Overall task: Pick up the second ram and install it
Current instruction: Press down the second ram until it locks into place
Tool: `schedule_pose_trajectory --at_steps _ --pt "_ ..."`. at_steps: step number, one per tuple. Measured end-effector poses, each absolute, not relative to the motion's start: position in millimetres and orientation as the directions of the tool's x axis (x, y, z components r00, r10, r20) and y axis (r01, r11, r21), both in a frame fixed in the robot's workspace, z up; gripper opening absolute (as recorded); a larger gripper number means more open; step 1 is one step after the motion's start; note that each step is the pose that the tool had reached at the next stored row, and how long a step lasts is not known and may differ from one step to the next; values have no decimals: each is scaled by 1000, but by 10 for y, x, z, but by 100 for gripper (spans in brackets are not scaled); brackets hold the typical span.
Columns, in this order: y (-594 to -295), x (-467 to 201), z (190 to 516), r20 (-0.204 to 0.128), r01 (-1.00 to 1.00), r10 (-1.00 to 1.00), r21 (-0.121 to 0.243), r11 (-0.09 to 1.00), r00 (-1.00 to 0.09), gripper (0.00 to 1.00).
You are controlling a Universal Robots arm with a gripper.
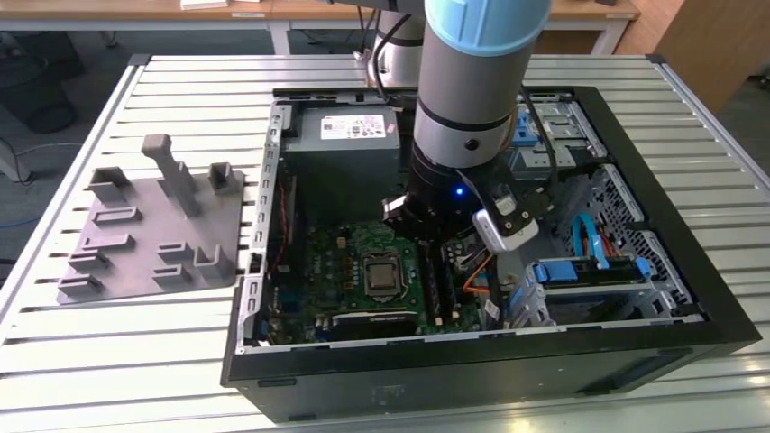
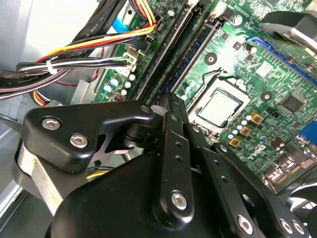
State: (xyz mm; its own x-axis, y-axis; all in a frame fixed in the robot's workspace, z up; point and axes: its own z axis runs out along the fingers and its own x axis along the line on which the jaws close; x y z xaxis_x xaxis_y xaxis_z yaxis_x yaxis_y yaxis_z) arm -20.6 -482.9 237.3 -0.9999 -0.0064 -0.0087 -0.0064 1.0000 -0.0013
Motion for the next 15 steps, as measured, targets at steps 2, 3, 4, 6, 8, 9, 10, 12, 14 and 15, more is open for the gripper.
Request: schedule_pose_trajectory --at_steps 2,3,4,6,8,9,10,12,14,15 --pt "-4815 -206 2372 -9 -6 -6 -1 1000 -1000 10" --pt "-4791 -206 2369 -9 -6 -6 -1 1000 -1000 10" --pt "-4751 -206 2363 -9 -6 -6 -1 1000 -1000 10" --pt "-4657 -206 2347 -9 -6 -6 -1 1000 -1000 10" --pt "-4573 -207 2327 -9 -6 -6 1 1000 -1000 10" --pt "-4533 -207 2316 -9 -6 -6 2 1000 -1000 10" --pt "-4495 -207 2306 -9 -6 -6 3 1000 -1000 10" --pt "-4419 -209 2285 -9 -6 -6 4 1000 -1000 10" --pt "-4370 -215 2267 -9 -6 -6 5 1000 -1000 10" --pt "-4364 -220 2262 -9 -6 -6 5 1000 -1000 10"
